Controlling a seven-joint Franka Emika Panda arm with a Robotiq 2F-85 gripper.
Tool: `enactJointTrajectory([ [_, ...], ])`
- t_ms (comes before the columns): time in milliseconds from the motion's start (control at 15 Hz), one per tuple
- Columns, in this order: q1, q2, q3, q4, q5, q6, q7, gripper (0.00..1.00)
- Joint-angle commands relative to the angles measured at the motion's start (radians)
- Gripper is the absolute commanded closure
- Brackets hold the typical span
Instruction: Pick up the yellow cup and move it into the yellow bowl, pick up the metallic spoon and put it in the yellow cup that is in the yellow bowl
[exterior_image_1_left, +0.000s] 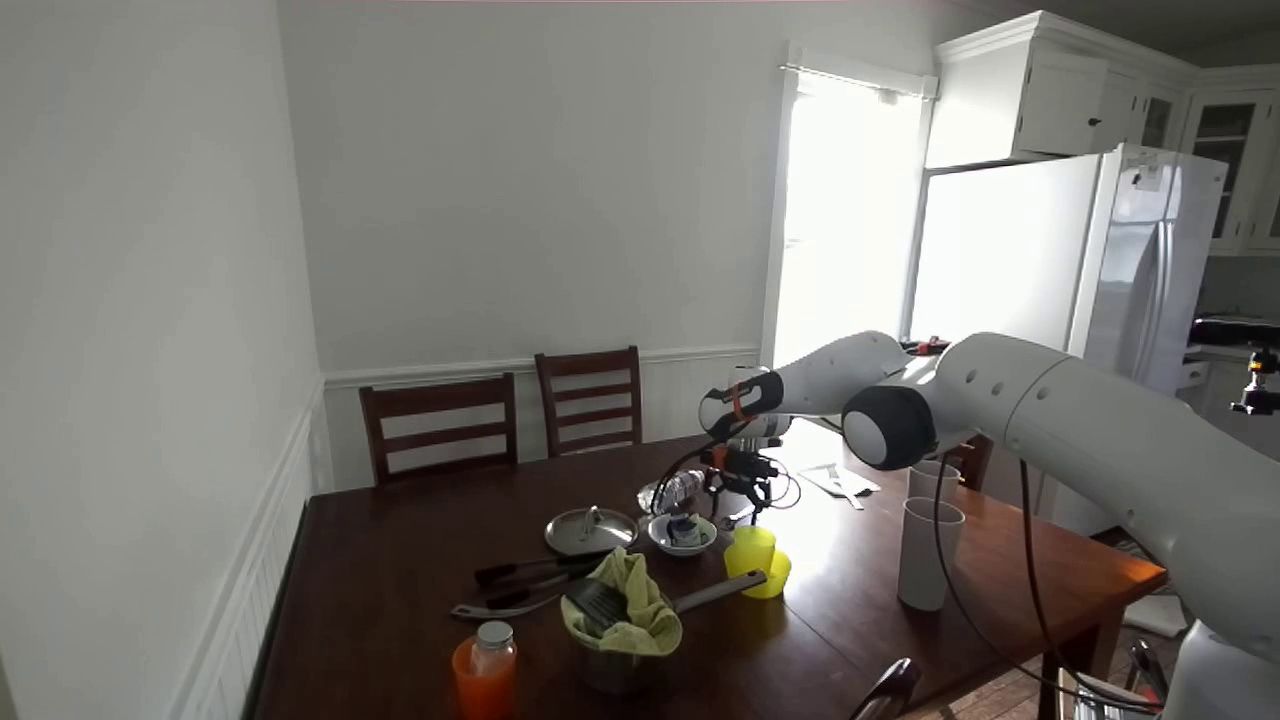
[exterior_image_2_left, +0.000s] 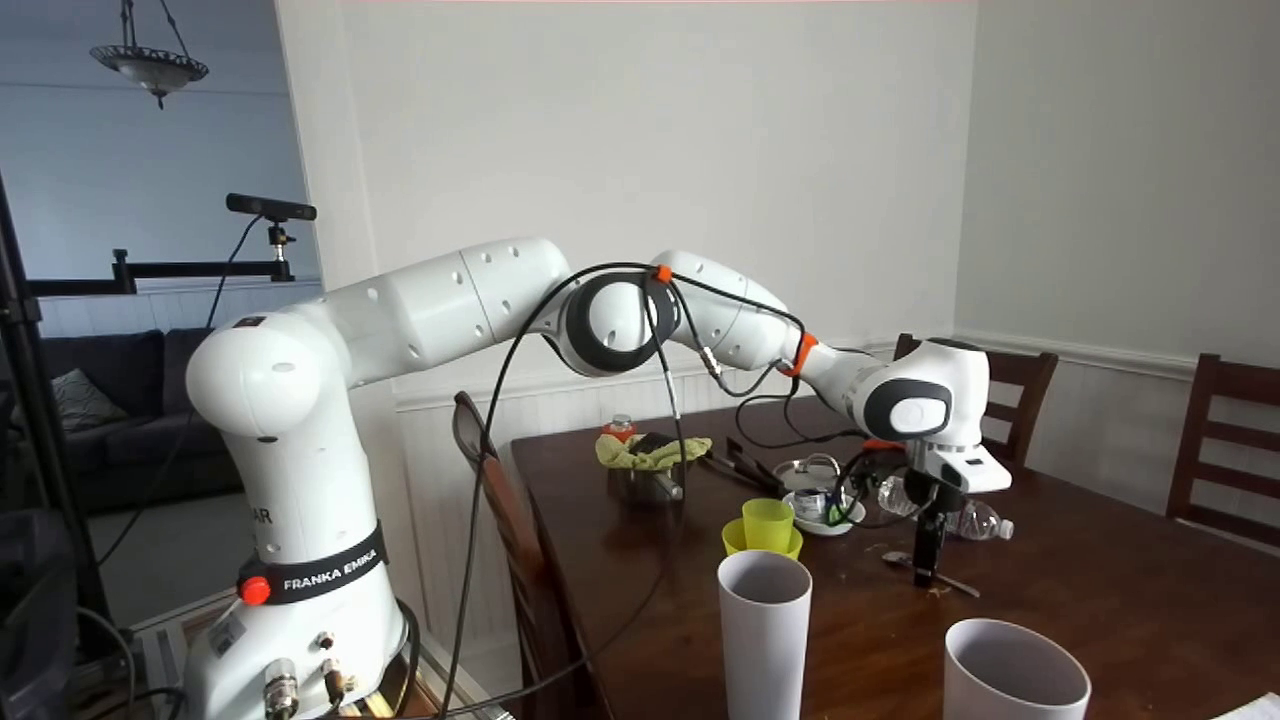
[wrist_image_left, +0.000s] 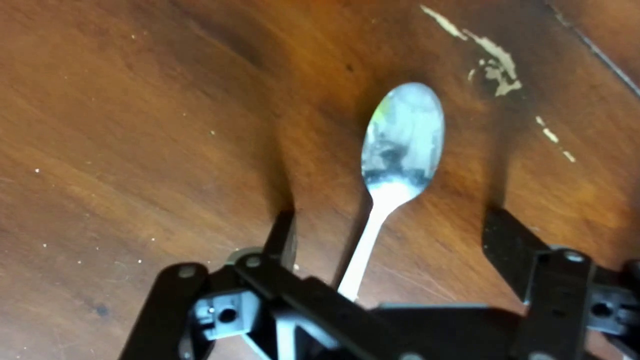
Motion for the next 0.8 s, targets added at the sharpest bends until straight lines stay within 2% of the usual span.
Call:
enactJointTrajectory([
  [0, -0.015, 0.024, 0.006, 0.041, 0.000, -0.006, -0.027, 0.35],
  [533, -0.005, 0.003, -0.003, 0.036, -0.002, -0.003, -0.027, 0.91],
  [600, -0.002, -0.009, -0.003, 0.024, -0.001, -0.001, -0.029, 0.96],
  [733, 0.010, -0.037, -0.005, -0.008, -0.002, 0.010, -0.036, 0.98],
])
